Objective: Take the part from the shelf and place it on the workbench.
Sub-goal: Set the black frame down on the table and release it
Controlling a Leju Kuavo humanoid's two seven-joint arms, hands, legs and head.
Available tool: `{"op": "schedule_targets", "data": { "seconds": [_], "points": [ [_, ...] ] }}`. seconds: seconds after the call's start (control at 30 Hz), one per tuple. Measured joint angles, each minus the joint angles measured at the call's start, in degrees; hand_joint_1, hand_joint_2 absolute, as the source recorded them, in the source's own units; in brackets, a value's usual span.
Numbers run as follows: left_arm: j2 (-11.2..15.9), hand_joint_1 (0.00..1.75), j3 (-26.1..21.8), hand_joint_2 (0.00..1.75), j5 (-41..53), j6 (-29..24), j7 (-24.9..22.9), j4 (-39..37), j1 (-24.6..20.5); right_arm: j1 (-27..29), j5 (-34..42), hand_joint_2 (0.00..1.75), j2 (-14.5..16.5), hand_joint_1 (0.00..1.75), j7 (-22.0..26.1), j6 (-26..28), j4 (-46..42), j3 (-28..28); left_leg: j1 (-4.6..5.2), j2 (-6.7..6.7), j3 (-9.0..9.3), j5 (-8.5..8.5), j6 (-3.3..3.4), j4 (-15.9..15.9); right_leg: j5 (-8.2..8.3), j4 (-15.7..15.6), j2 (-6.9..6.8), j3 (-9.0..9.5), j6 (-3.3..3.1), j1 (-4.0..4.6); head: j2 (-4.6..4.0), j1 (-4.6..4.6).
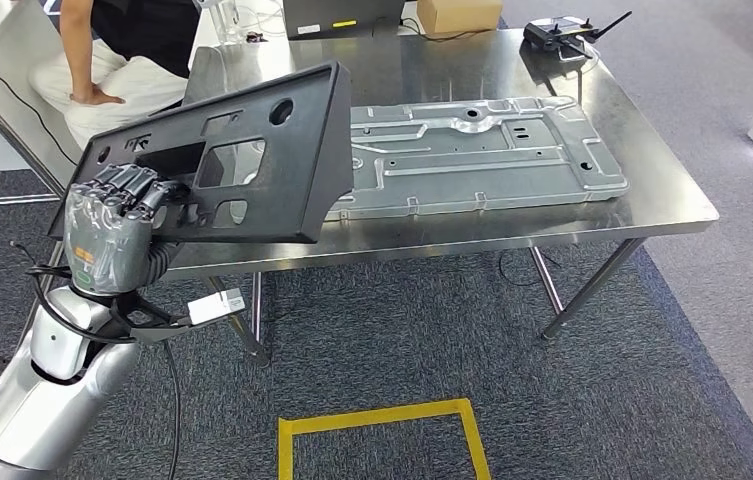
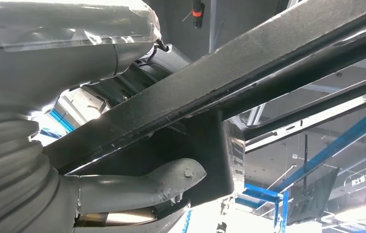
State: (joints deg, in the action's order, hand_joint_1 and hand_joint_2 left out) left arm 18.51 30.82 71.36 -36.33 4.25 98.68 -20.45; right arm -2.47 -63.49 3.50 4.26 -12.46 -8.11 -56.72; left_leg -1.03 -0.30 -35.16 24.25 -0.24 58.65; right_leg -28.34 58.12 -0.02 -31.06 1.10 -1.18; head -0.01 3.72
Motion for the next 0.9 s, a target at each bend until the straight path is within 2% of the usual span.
{"op": "schedule_targets", "data": {
  "seconds": [0.9],
  "points": [
    [-0.2,1.75,0.0,1.75,0.0,0.0,0.0,0.0,0.0,0.0,0.0,0.00,0.0,0.00,0.0,0.0,0.0,0.0,0.00,0.00,0.00,0.00,0.00,0.0,-0.01,0.0,0.00,-0.01,0.02,0.00,0.00,0.00]
  ]
}}
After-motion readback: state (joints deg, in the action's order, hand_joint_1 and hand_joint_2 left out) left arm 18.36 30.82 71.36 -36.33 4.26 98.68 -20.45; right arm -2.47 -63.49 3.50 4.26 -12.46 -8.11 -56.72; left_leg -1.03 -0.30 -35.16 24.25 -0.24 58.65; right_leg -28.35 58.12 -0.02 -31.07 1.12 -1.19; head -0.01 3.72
